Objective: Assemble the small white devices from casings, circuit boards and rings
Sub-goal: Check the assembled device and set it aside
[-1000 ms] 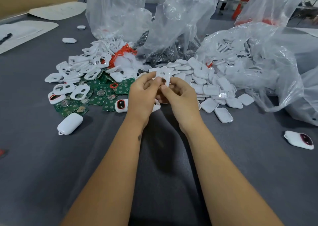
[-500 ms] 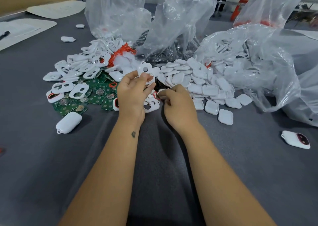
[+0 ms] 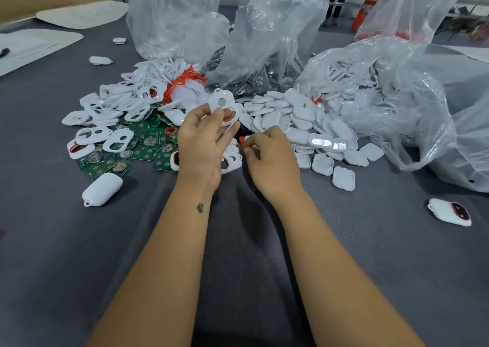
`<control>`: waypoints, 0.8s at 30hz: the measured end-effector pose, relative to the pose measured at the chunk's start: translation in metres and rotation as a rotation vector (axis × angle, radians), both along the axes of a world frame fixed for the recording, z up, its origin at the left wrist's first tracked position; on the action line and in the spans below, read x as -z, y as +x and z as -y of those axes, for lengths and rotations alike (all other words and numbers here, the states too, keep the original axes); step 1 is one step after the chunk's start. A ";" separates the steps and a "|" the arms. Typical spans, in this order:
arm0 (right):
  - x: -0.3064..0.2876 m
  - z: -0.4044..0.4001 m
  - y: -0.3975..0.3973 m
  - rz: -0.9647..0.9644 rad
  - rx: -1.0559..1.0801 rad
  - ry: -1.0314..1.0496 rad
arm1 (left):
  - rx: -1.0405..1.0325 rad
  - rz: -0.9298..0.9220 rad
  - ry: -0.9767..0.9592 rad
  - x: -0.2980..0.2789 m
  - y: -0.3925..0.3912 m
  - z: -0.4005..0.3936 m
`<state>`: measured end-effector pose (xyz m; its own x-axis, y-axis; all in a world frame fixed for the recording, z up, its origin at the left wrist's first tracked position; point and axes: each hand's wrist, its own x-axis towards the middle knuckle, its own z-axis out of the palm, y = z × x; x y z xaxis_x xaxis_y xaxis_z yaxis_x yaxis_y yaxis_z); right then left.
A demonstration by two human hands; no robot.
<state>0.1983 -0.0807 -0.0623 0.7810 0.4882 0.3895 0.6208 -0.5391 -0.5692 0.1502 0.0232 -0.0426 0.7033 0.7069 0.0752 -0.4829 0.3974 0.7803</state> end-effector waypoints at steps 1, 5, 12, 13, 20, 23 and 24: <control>-0.001 0.000 0.001 -0.053 0.001 0.086 | 0.026 0.019 -0.006 -0.001 -0.001 0.001; -0.004 0.003 0.002 -0.129 0.064 0.274 | 0.187 0.075 -0.033 -0.004 0.000 0.015; -0.009 0.011 0.011 -0.109 0.360 0.551 | 0.367 0.018 -0.214 0.001 0.006 0.036; -0.009 0.014 0.014 -0.100 0.395 0.561 | 0.369 -0.021 -0.210 0.002 0.006 0.036; -0.010 0.012 0.008 -0.177 0.322 0.696 | 0.238 -0.277 0.081 0.013 0.014 0.044; -0.008 0.011 0.003 -0.253 0.264 0.680 | 0.061 -0.314 0.173 0.015 0.015 0.038; -0.008 0.011 0.003 -0.282 0.257 0.685 | 0.006 -0.332 0.208 0.017 0.015 0.035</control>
<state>0.2009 -0.0920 -0.0545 0.9512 0.0018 0.3085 0.3065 -0.1178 -0.9445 0.1652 -0.0122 -0.0592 0.7175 0.6963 -0.0158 -0.1891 0.2165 0.9578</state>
